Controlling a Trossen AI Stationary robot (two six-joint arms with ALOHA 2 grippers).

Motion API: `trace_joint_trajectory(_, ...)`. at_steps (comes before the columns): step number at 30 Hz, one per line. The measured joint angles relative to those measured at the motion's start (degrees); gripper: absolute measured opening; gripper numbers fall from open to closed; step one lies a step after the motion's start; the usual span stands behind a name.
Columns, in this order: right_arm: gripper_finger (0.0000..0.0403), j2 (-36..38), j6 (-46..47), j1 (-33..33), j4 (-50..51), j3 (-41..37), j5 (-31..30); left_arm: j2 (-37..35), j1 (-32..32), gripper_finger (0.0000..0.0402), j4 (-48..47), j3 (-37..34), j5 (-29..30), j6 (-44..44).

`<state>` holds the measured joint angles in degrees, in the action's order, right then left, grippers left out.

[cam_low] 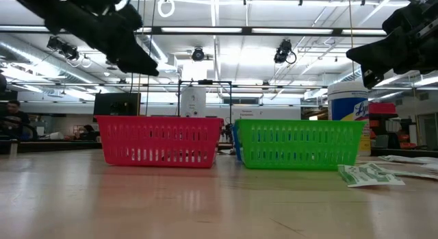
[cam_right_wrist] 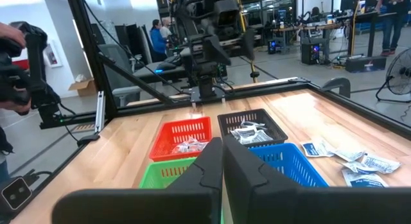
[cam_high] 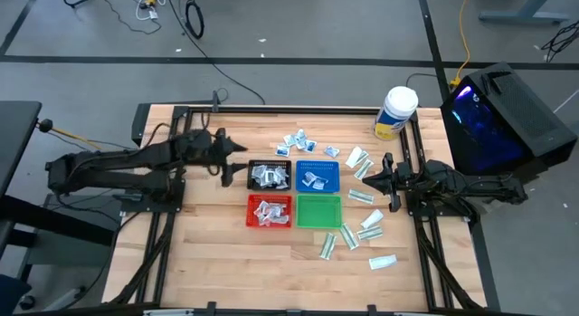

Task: Pick & Place First Aid Supplies
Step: Put the blue alcohol pad into the blue bin

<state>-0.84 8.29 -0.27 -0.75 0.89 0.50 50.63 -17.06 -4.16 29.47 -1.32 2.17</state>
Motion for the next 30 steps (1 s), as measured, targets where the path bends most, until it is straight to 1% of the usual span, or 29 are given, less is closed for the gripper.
trace_joint_trajectory(5,0.0018,0.0,0.0,0.0,0.0,0.0,0.0,7.7,-3.3,0.0289,0.0,5.4,-0.4,-1.4)
trace_joint_trajectory(10,0.0018,0.0,0.0,0.0,0.0,0.0,0.0,15.4,-6.0,0.0291,-0.1,10.9,-4.1,-1.3)
trace_joint_trajectory(15,0.0018,0.0,0.0,0.0,0.0,0.0,0.0,22.8,-7.1,0.0291,-0.9,15.9,-4.5,3.2)
trace_joint_trajectory(20,0.0018,0.0,0.0,0.0,0.0,0.0,0.0,29.3,-7.9,0.0291,-6.0,22.6,-4.6,7.1)
trace_joint_trajectory(26,0.0018,0.0,0.0,0.0,0.0,0.0,0.0,35.2,-11.3,0.0291,-15.8,31.8,-4.5,7.5)
trace_joint_trajectory(30,0.0018,0.0,0.0,0.0,0.0,0.0,0.0,38.6,-12.9,0.0291,-19.3,36.6,-5.2,9.3)
